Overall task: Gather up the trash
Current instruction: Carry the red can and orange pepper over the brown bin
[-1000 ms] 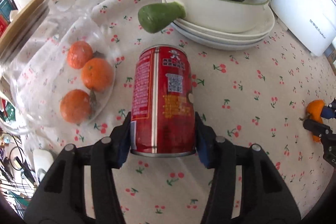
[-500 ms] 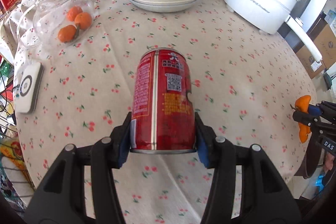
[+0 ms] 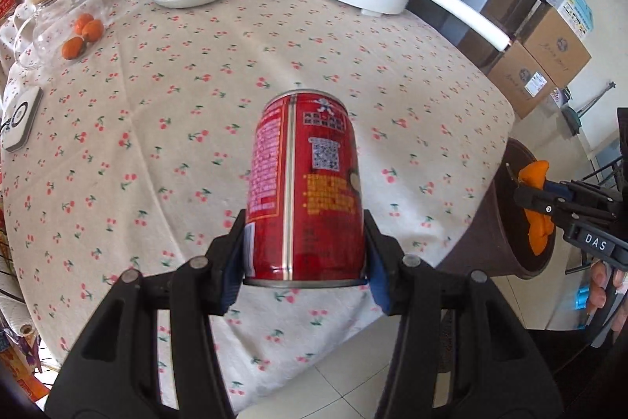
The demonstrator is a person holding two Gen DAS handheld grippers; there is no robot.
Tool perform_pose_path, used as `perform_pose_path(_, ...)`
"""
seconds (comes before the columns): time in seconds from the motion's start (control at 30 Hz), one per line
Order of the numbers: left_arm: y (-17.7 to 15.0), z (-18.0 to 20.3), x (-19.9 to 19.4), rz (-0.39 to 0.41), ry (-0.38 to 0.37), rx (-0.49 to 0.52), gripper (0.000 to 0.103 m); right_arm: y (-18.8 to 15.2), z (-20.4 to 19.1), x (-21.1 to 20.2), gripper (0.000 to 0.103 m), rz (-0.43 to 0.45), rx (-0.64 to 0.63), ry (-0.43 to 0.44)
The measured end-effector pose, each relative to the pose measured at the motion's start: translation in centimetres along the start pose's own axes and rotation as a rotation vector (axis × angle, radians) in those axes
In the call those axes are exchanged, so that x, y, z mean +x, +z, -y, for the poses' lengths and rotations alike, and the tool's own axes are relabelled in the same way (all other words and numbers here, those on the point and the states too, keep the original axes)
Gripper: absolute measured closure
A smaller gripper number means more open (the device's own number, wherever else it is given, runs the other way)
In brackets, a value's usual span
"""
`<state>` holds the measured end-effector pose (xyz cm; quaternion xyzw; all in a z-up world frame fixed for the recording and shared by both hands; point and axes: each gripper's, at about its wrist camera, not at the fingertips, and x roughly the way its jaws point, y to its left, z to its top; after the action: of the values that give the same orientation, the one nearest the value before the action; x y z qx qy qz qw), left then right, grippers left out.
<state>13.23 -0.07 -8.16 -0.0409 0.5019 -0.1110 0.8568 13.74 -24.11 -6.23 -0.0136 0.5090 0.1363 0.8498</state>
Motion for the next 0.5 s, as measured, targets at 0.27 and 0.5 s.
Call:
perform_pose_path(0.27, -1.2, 8.7, 1.1, -0.018, -0.087, 0.182, 0.049, -3.6, 6.1, -2.6, 0.076, 0.024, 0.100, -0.043)
perform_pose_path(0.5, -1.4, 14.8, 3.4, -0.049, -0.154, 0.269, 0.049, -7.5, 12.8, -4.2, 0.076, 0.026, 0.216, -0.096)
